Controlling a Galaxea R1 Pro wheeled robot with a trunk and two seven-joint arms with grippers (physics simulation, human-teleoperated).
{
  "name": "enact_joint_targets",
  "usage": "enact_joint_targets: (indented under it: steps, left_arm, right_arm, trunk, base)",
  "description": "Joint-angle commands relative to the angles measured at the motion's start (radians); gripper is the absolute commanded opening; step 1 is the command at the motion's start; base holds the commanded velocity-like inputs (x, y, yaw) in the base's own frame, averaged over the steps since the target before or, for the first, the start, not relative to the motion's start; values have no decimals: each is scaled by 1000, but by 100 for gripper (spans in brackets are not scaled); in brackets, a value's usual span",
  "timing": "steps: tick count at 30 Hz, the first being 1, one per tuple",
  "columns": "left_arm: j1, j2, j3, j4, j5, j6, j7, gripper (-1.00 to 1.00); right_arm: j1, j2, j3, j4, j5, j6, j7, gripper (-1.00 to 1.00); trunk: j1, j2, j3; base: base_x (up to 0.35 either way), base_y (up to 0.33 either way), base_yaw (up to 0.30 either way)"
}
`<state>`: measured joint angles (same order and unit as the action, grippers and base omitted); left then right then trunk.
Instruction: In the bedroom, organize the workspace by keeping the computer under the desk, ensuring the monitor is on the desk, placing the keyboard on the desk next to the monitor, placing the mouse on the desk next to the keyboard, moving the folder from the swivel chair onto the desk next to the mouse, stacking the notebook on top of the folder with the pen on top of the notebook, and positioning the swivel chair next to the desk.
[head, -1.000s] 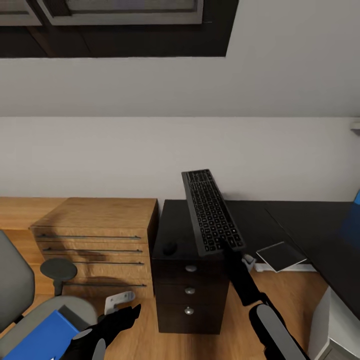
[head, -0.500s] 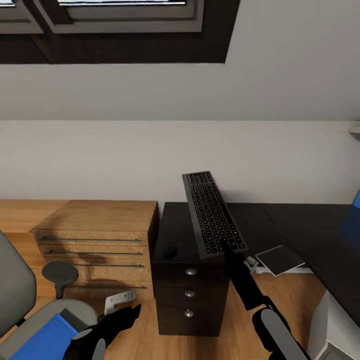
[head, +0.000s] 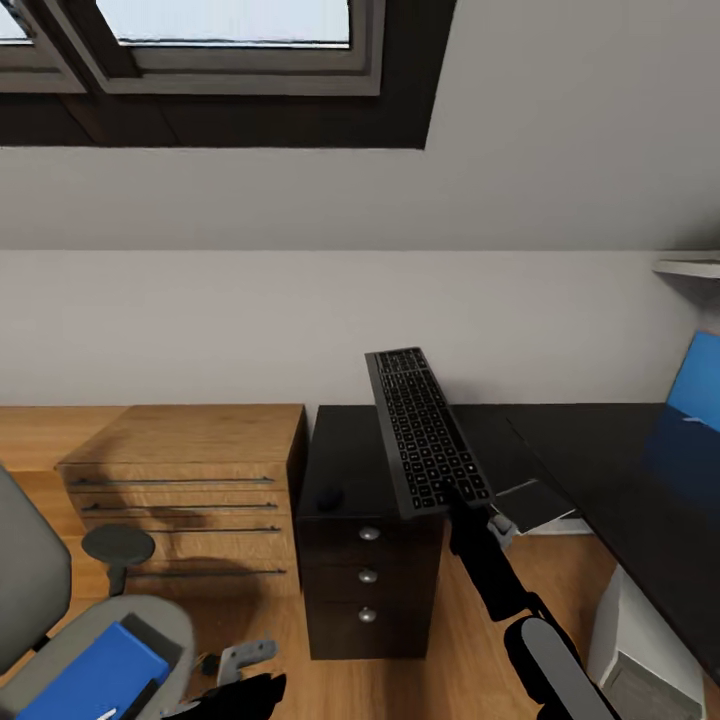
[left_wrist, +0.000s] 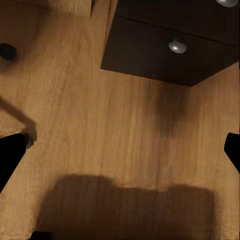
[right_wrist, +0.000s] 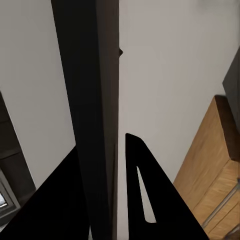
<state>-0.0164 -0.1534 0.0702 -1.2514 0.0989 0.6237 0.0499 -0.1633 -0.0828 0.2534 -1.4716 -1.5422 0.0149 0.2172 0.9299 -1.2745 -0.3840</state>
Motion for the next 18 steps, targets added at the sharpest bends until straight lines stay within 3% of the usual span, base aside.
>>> enact_joint_targets:
  steps: [1,5,9,12,18]
  left_arm:
    - [-1,4,2,47,10,-33,5,100]
    - [-1,14,2,134,1,-135,6,100]
    - [-1,18,1,248,-43,-275,33,100]
    - [-1,18,0,282,-58,-337,47,100]
    - [-1,19,0,306,-66,-382,58,100]
  right_arm:
    - [-1,0,2,1,-13,2,7,-100]
    - [-1,2,4,2,-13,2,6,-100]
    - [-1,5,6,10,-11,2,-3,-100]
    - [-1,7,8,22,-11,1,-17,-100]
    - [-1,7,9,35,-9,-21,-30,-100]
  trunk:
    - [-5,6,2]
    - [-20,34,16]
    - [-35,62,28]
    - [-47,83,37]
    - [-70,125,53]
  base:
    - [-251,0,-50]
    - [-109,0,-22]
    - [-28,0,-10]
    - [-8,0,-77]
    - [-2,0,-196]
